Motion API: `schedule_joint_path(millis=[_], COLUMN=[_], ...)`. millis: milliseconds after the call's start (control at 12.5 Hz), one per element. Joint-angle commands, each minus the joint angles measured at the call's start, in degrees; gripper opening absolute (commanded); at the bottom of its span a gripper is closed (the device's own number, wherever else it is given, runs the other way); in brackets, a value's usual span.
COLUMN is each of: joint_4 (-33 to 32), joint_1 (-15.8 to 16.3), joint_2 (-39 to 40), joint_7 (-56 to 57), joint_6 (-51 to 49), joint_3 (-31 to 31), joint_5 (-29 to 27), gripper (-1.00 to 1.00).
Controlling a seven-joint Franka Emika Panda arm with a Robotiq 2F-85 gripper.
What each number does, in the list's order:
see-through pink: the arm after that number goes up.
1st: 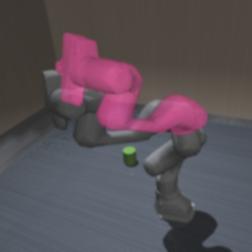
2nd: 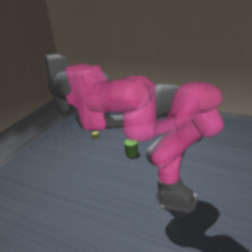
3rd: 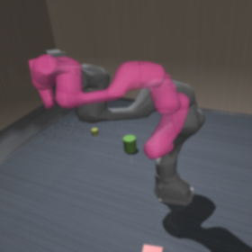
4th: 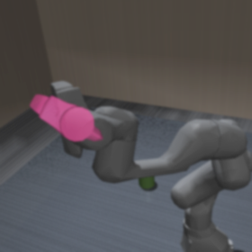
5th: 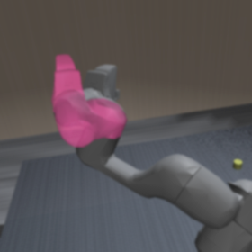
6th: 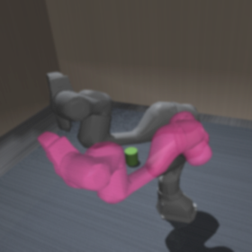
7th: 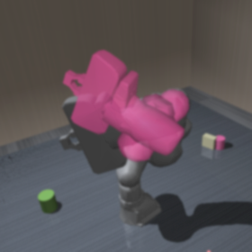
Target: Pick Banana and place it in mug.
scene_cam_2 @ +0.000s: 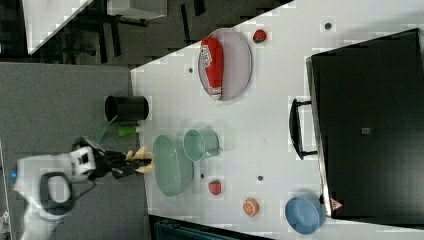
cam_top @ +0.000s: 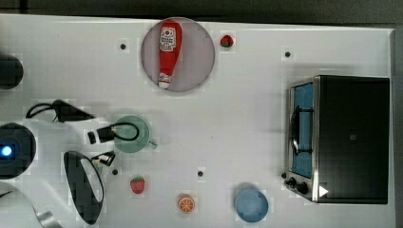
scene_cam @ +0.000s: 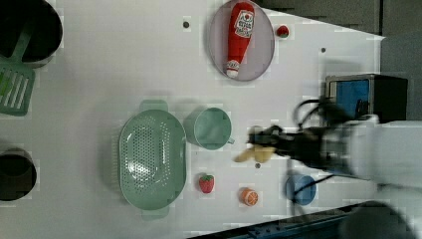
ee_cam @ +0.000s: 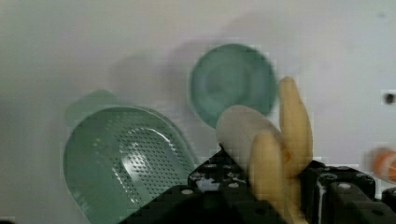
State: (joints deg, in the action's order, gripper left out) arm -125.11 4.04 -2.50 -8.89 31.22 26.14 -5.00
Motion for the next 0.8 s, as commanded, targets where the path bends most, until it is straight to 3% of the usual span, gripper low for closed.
schedule_joint_path(millis=[80,320,560,640,800], joint_4=[-4.0,-8.9,-10.1,-10.1,-9.7], joint_1=[-0.7,-0.8,-0.6,-0.6,-0.7], joint_2=[2.8,6.0,8.4,9.0,8.8], joint_7=[-8.6,-8.6,-8.6,-8.6,-8.6], joint_6=[5.4,12.8,17.7,20.1,21.3], joint_3=[-2.3,-2.7,-2.5,-2.8,-3.1], joint_5=[0.1,0.9,1.0,1.0,1.0], gripper=[-0.37,-0.36,0.32,0.74,1.0])
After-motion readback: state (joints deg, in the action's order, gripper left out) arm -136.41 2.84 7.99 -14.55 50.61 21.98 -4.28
